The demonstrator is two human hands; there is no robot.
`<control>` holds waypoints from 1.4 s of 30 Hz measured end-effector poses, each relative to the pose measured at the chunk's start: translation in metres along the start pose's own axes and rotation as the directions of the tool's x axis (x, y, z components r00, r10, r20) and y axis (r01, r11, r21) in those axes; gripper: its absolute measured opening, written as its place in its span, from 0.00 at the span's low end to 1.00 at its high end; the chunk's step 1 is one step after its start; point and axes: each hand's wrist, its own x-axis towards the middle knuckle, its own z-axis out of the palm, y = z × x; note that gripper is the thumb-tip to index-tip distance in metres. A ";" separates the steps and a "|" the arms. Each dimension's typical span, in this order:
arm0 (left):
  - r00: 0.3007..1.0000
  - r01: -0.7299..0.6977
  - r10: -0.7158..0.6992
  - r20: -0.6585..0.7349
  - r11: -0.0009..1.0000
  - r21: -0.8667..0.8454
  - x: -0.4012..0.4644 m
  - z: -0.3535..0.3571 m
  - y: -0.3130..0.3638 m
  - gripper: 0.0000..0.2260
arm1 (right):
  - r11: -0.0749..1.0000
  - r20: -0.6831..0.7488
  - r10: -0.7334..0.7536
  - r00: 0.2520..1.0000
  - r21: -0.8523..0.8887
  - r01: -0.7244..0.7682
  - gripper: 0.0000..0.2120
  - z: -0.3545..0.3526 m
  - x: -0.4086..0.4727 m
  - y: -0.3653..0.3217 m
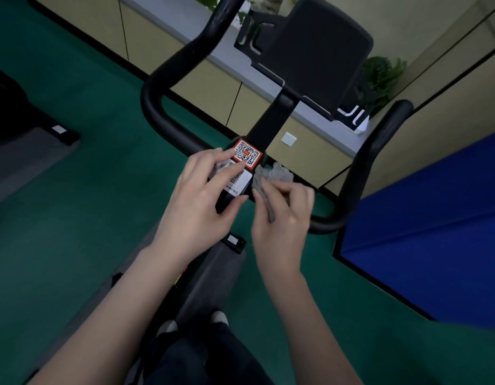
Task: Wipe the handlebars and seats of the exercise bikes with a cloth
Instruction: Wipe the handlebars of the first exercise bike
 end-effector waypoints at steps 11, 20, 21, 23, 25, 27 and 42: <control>0.999 -0.004 0.004 0.034 1.000 -0.014 0.001 -0.005 -0.003 0.19 | 1.000 -0.076 -0.019 0.997 0.003 0.019 0.09 0.004 -0.014 -0.003; 0.996 -0.002 0.002 0.085 1.000 -0.001 0.001 -0.011 -0.005 0.21 | 0.998 -0.204 0.039 0.978 -0.040 -0.048 0.09 -0.002 -0.026 0.009; 0.996 -0.005 0.005 0.088 1.000 -0.002 0.001 -0.012 -0.005 0.21 | 0.999 -0.201 0.030 0.979 -0.024 -0.036 0.09 0.004 -0.026 0.005; 0.995 -0.018 0.019 0.098 1.000 -0.007 0.003 -0.015 -0.006 0.21 | 1.000 -0.185 -0.001 0.983 0.003 0.002 0.08 0.016 -0.028 -0.006; 0.993 -0.029 0.030 0.112 1.000 -0.008 0.004 -0.017 -0.007 0.21 | 1.000 -0.183 -0.012 0.983 0.012 0.015 0.08 0.021 -0.032 -0.009; 0.992 -0.035 0.035 0.119 0.999 -0.007 0.005 -0.018 -0.007 0.20 | 0.999 -0.196 -0.031 0.980 0.003 0.032 0.09 0.018 -0.034 -0.004; 0.990 -0.030 0.026 0.141 0.999 0.030 0.004 -0.018 -0.005 0.20 | 0.916 -0.259 0.354 0.899 0.290 -0.277 0.08 0.027 -0.066 -0.019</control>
